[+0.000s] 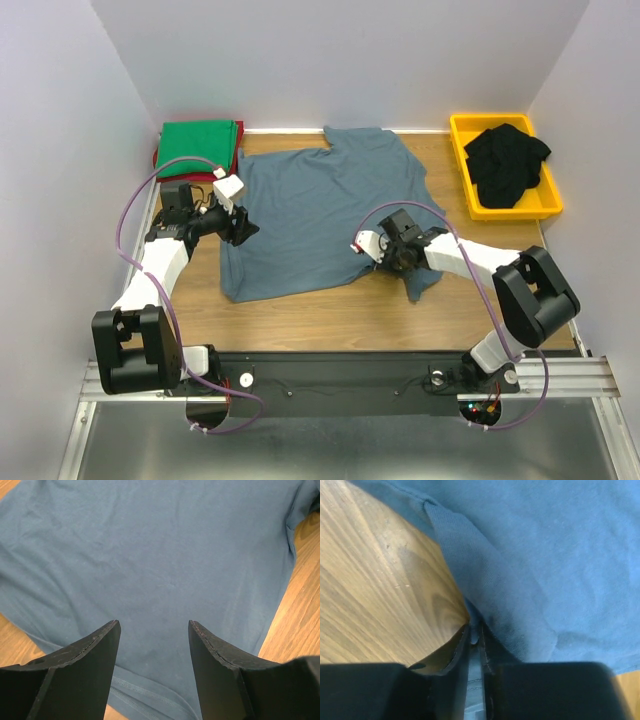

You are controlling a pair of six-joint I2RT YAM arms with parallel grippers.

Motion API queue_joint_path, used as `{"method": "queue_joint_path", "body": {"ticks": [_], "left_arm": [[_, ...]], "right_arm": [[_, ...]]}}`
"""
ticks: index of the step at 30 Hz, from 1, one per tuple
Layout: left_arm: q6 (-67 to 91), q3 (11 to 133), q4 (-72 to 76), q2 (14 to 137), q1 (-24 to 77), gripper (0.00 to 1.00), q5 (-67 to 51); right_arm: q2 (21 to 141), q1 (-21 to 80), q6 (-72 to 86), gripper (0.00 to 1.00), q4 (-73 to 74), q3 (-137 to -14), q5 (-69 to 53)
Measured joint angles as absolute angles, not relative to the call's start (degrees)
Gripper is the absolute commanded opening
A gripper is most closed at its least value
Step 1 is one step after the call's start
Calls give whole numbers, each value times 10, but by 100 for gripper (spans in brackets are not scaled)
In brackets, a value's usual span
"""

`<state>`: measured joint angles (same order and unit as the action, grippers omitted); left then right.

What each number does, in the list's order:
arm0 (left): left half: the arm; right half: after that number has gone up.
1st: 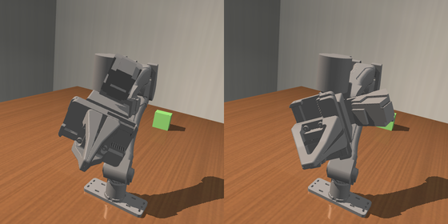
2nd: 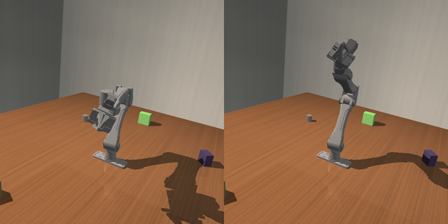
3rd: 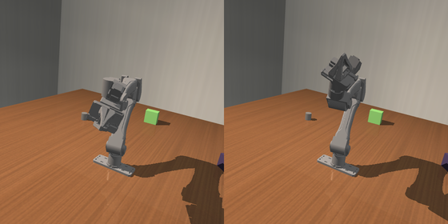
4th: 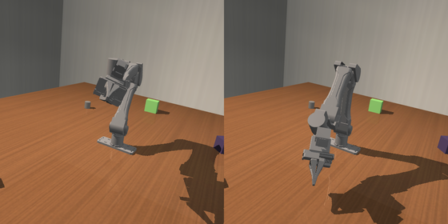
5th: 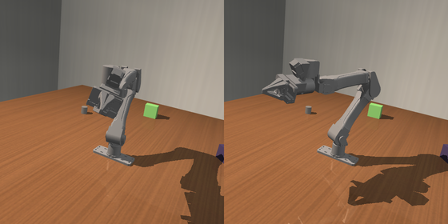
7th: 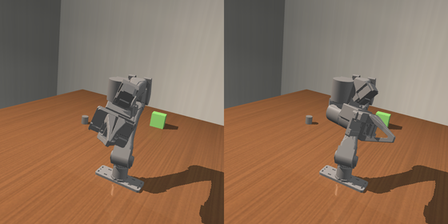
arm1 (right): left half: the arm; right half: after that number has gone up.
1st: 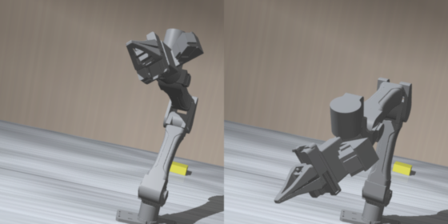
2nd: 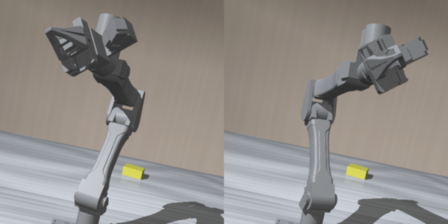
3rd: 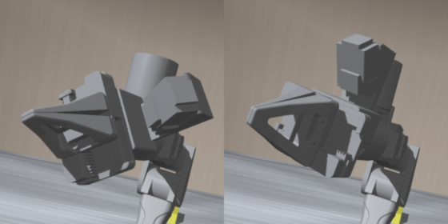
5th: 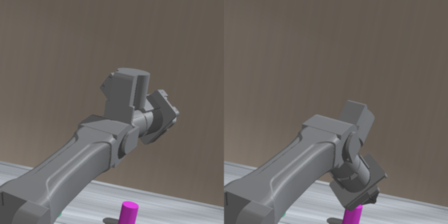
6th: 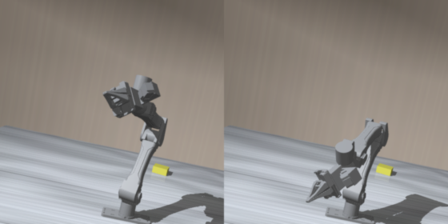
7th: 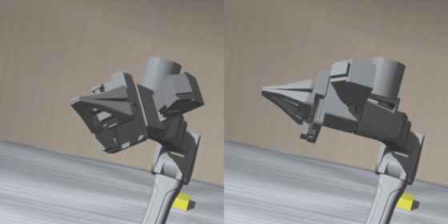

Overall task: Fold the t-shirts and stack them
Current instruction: Flatten the tshirt out

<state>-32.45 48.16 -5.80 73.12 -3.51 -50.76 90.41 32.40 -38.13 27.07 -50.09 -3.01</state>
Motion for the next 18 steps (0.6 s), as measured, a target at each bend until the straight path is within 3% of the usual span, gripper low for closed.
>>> {"method": "queue_joint_path", "body": {"ticks": [1, 7, 18], "left_arm": [[-325, 482, -58, 731, -35, 68, -508], [-327, 482, -58, 731, -35, 68, -508], [-327, 482, -63, 731, -38, 67, -508]], "right_arm": [[905, 324, -380, 1, 267, -501, -27], [900, 324, -374, 1, 275, -501, -30], [832, 356, -403, 1, 489, -608, -261]]}}
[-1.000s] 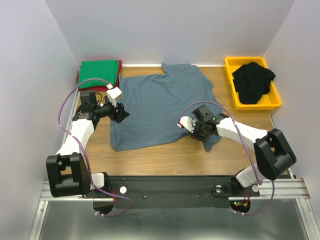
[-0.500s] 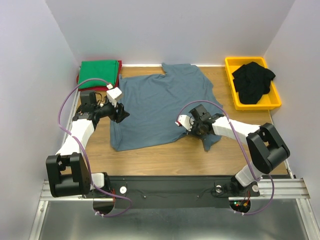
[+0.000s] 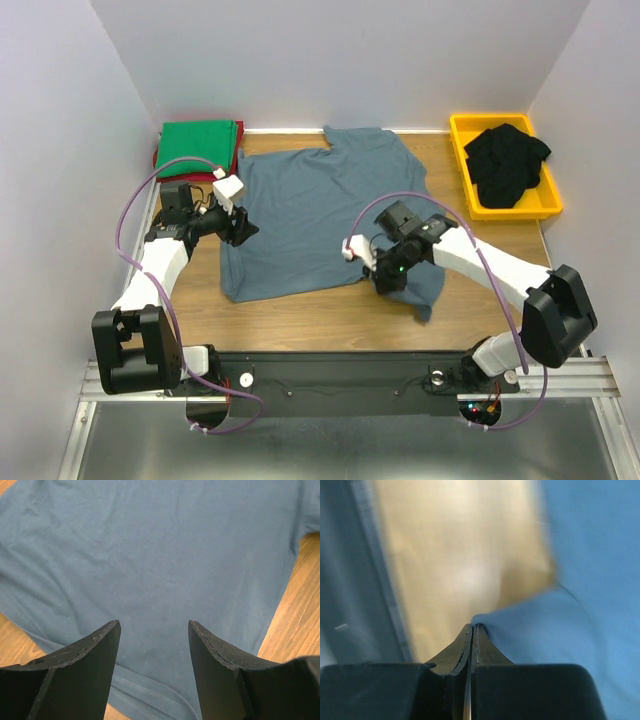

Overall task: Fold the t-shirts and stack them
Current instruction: Flatten the tshirt out

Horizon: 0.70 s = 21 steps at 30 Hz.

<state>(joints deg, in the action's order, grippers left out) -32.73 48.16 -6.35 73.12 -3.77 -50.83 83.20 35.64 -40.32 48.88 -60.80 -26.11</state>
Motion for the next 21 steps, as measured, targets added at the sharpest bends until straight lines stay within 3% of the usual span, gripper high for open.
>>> {"method": "queue_joint_path", "body": {"ticks": [2, 5, 6, 7, 14, 21], "left_arm": [[-327, 482, -65, 731, -38, 67, -508], [-326, 485, -69, 731, -38, 67, -507], [-326, 487, -71, 731, -38, 67, -506], [-326, 488, -72, 731, -38, 67, -505], [-374, 495, -125, 746, -39, 62, -465], [-411, 495, -174, 803, -29, 52, -374]], "right_arm": [[835, 392, -410, 5, 515, -600, -292], [856, 424, -409, 30, 535, -590, -320], [870, 431, -406, 45, 540, -590, -335], [877, 432, -401, 51, 545, -592, -346], [853, 412, -389, 54, 564, -607, -351], [852, 251, -369, 43, 543, -608, -261]]}}
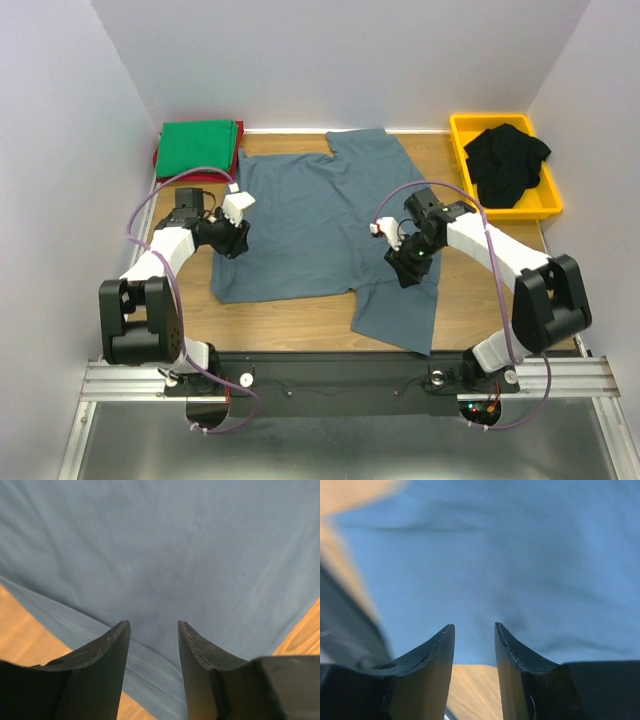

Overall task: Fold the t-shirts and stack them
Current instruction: Flatten the tshirt out

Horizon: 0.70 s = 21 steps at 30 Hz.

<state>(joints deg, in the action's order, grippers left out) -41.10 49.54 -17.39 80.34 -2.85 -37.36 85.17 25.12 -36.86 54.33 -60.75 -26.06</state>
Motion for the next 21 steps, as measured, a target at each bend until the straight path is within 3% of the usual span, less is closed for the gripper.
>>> {"method": "queue_joint_path", "body": {"ticks": [10, 17, 21], "left_arm": [[-423, 470, -194, 843, 24, 52, -211], [-440, 441, -195, 840, 17, 50, -112], [-462, 433, -197, 828, -37, 49, -70]], "right_arm": [[954, 214, -331, 42, 445, -572, -92], [933, 215, -343, 42, 416, -540, -30], [912, 216, -354, 42, 402, -513, -15]]}}
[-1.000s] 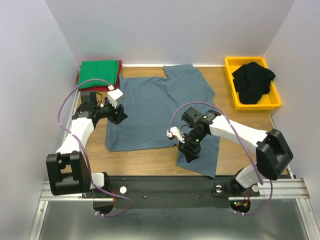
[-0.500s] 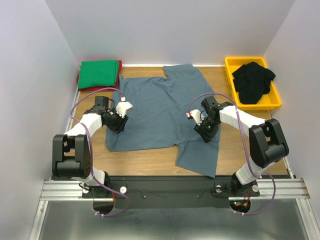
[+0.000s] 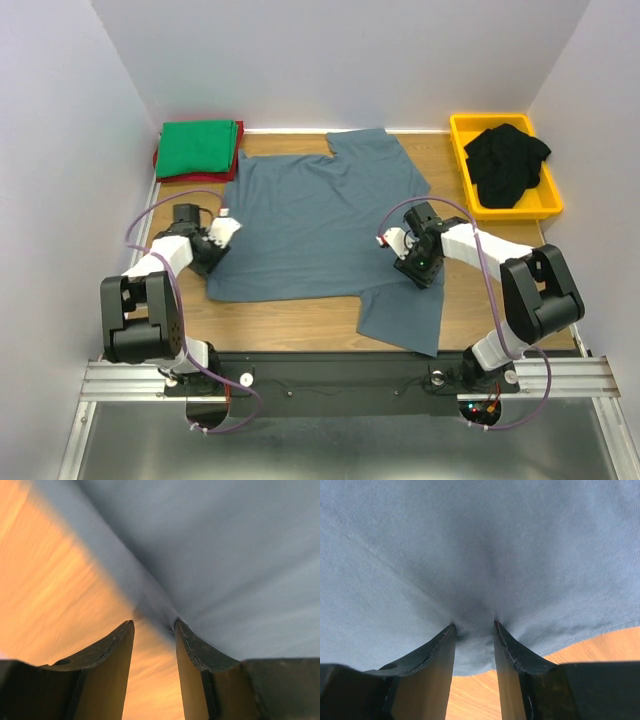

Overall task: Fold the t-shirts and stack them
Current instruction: Flatten the tshirt out

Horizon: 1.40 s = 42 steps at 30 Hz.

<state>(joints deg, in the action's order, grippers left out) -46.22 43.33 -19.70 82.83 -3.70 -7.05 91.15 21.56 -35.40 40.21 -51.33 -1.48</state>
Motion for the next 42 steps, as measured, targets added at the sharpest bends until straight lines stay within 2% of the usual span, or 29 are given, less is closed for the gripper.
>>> {"method": "queue_joint_path", "body": {"ticks": [7, 13, 18, 22, 27, 33, 42], "left_arm": [[-515, 448, -239, 822, -154, 51, -26], [-548, 523, -311, 814, -170, 53, -105], [-528, 585, -313, 804, -132, 53, -187], [-476, 615, -284, 820, -82, 53, -229], [-406, 641, -226, 888, -35, 53, -254], [-365, 641, -203, 941, -13, 52, -254], [-357, 634, -189, 959, -11, 53, -248]], "right_arm": [[893, 214, -377, 42, 416, -499, 5], [886, 213, -406, 47, 506, -503, -22], [885, 203, -408, 46, 576, -599, -80], [910, 180, -389, 45, 555, -673, -93], [1005, 144, -355, 42, 504, -733, -93], [1065, 133, -336, 41, 484, -720, -87], [1018, 138, -343, 41, 475, -652, -86]]}}
